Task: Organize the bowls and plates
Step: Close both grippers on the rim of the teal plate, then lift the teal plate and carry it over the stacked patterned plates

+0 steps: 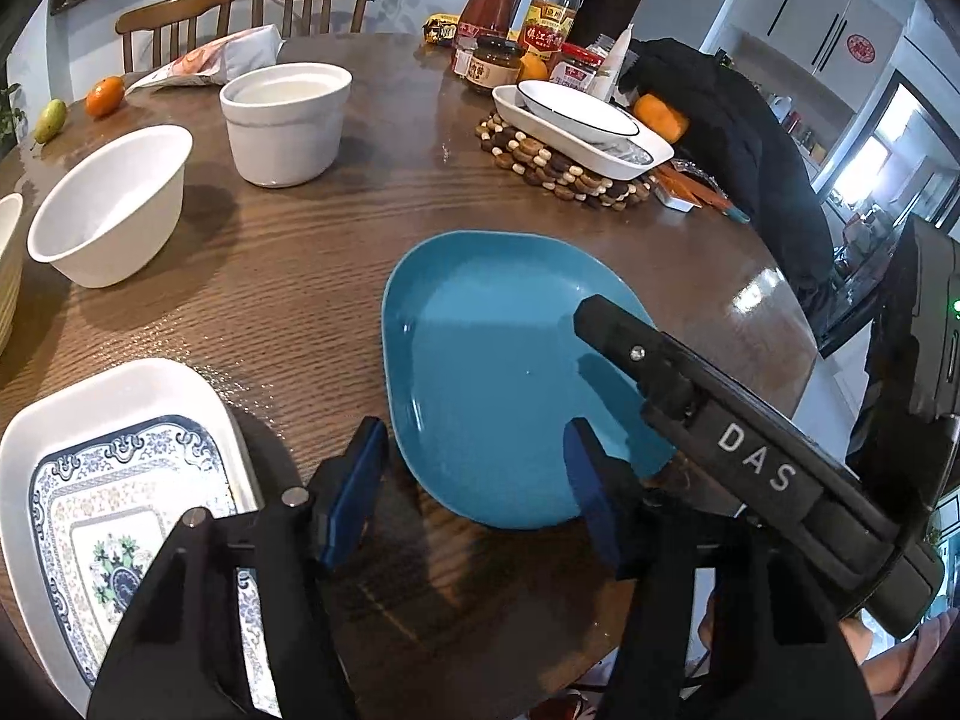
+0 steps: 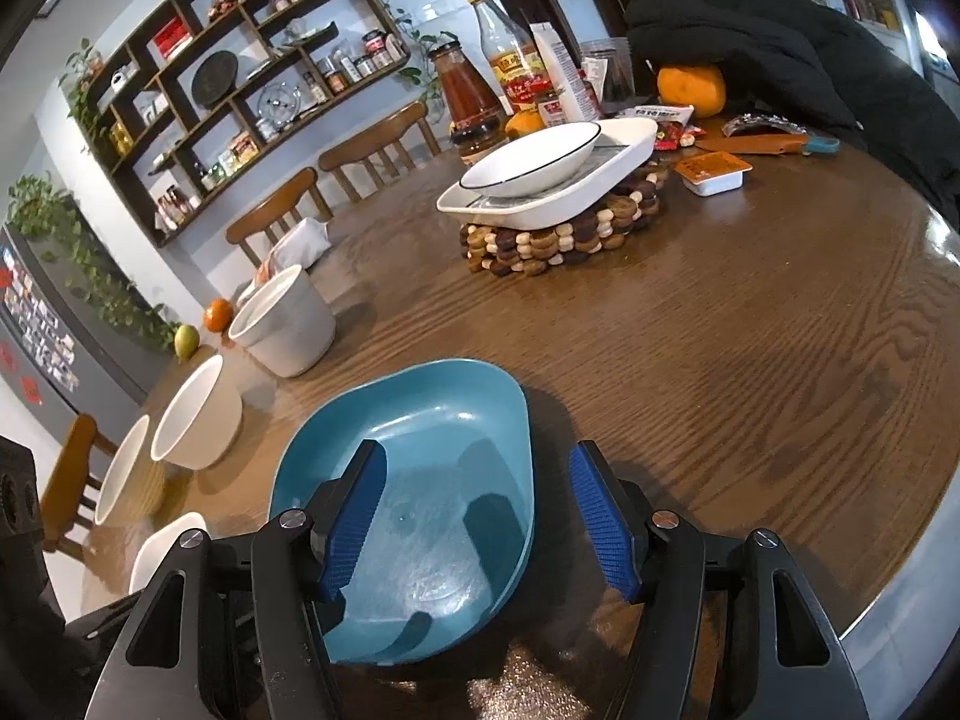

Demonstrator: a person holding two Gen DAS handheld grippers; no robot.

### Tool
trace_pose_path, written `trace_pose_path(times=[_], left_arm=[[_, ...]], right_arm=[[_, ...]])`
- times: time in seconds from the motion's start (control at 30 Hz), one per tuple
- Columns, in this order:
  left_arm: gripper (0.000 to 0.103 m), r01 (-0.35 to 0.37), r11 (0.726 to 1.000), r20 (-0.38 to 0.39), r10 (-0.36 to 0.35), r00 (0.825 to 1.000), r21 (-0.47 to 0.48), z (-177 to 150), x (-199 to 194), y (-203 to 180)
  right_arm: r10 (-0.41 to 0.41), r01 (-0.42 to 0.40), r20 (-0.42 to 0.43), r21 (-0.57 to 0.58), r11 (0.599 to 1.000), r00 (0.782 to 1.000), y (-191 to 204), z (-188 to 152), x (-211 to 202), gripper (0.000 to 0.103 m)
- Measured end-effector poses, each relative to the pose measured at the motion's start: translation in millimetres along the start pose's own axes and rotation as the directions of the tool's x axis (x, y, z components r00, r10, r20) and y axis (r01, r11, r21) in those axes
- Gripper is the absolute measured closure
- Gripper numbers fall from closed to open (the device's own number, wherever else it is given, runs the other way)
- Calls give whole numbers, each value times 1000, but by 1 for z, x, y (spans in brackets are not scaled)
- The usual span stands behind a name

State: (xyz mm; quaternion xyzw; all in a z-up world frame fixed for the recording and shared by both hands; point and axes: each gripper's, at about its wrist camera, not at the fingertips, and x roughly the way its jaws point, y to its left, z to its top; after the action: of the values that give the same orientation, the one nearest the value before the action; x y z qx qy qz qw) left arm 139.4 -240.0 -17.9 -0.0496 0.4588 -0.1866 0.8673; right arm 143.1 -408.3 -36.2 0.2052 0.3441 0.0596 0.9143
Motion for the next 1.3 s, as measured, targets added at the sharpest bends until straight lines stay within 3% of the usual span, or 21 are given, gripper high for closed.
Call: trace_pose_path(times=[0.07, 0.27, 0.77, 1.3], left_arm=[[47, 10, 1000, -8, -10, 1000, -2, -1, 3, 0], [49, 13, 1000, -7, -13, 1000, 20, -3, 3, -4], [49, 9, 999, 62, -12, 998, 49, -8, -25, -5], [49, -56, 998, 170, 52, 984, 17, -31, -81, 35]], right_arm=[[3, -3, -10, -2, 1000, 1000, 0, 0, 3, 45], [44, -44, -11, 1, 999, 999, -1, -3, 6, 46], [43, -41, 34, -38, 998, 999, 16, -3, -13, 46], [102, -94, 46, -142, 985, 994, 82, -21, -33, 46]])
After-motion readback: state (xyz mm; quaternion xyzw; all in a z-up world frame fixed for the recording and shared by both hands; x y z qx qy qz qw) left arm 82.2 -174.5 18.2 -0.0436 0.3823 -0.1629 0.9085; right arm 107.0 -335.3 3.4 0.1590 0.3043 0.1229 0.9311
